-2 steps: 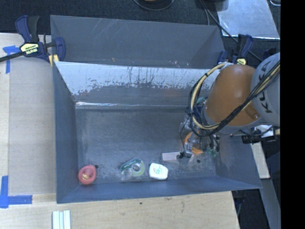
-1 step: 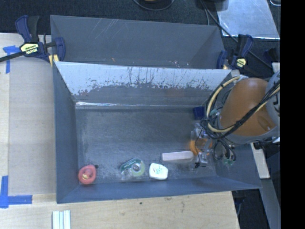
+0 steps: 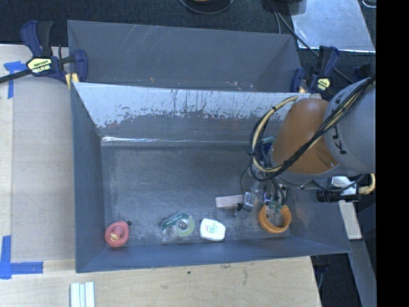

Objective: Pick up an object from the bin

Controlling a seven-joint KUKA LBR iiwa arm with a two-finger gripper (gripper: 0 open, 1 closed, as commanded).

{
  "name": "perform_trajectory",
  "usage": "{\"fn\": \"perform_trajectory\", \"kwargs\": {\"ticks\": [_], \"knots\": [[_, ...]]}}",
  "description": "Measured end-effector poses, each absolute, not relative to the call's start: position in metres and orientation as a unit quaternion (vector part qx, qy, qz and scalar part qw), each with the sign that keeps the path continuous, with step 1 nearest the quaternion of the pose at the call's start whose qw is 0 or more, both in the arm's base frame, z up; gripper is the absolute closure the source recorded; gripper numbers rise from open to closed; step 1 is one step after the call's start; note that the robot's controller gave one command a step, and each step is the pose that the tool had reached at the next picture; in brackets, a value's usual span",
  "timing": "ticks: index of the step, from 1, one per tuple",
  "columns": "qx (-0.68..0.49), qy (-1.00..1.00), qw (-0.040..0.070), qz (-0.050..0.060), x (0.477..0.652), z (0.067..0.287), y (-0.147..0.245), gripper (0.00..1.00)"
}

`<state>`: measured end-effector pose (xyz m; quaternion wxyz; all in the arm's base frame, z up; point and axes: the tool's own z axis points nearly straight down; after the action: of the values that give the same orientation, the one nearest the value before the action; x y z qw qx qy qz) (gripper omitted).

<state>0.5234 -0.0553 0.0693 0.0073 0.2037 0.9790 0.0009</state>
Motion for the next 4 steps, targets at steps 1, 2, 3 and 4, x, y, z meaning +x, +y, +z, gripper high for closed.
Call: {"fn": "perform_trajectory", "kwargs": {"ticks": [1, 2, 3, 4], "knots": [[0.321, 0.947, 0.004, -0.001, 0.548, 0.071, -0.121, 1.00], [0.321, 0.947, 0.004, -0.001, 0.548, 0.071, -0.121, 1.00], [0.320, 0.947, 0.001, -0.001, 0.546, 0.077, -0.120, 1.00], [0.320, 0.947, -0.001, -0.002, 0.545, 0.098, -0.120, 1.00]]}}
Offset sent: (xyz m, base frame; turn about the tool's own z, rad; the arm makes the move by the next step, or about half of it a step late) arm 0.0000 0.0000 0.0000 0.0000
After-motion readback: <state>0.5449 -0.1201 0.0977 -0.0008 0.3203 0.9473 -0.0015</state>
